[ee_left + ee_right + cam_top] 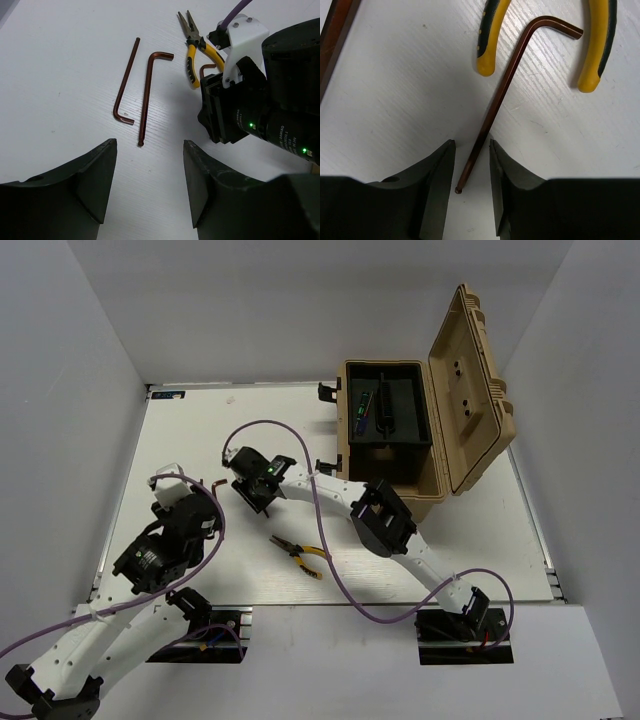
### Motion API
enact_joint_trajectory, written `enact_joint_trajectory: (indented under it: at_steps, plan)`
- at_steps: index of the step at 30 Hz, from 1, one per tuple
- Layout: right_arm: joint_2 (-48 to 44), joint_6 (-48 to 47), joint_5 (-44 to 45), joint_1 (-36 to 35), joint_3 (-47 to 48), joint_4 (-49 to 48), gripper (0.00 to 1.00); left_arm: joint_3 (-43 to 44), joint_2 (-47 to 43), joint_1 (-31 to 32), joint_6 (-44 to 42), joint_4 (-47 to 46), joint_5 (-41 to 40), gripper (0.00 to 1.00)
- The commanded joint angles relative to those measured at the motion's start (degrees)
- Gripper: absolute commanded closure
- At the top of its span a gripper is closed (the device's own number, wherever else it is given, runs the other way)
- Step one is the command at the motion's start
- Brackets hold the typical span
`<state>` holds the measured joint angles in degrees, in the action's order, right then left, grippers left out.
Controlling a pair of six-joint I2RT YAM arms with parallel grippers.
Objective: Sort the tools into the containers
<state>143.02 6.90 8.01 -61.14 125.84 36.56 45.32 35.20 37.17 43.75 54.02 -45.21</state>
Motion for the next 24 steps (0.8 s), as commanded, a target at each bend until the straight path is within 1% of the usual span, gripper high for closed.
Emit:
enact_joint_trajectory:
  at_steps: [1, 5, 6, 9, 10, 12, 18, 24]
  plan:
    - [2.26, -0.04, 0.34, 0.23, 1.95, -1.4, 0.6, -0.06, -0.04, -0.17, -0.5, -0.23, 0.21, 0.34]
    - [3.23, 1.36, -1.76, 0.41, 1.69, -0.52, 0.72, -0.58, -0.04, -0.17, -0.5, -0.23, 0.21, 0.34]
    - [3.4, 1.63, -2.03, 0.59, 1.43, -0.26, 0.78, -0.58, -0.04, -0.17, -0.5, -0.23, 0.21, 0.34]
    - [3.32, 2.68, -2.91, 0.76, 0.55, 0.36, 0.86, -0.58, -0.04, -0.17, -0.5, -0.23, 0.21, 0.34]
    - [3.14, 2.86, -3.0, 0.94, 0.2, 0.97, 0.91, -0.58, -0.04, -0.17, -0.5, -0.75, 0.21, 0.34]
    - [2.44, 2.86, -2.56, 1.11, -1.3, 1.5, 0.99, -0.58, -0.04, -0.17, -0.5, -0.76, 0.21, 0.34]
    - [-1.6, 2.77, -0.29, 1.64, -8.68, 1.94, 1.0, -0.58, 0.48, -0.17, -0.5, -1.28, 0.74, 0.34]
    - [-7.57, 0.05, 3.41, 1.73, -17.2, 1.51, 1.0, -0.58, 0.48, -0.17, -0.5, -1.29, 0.74, 0.34]
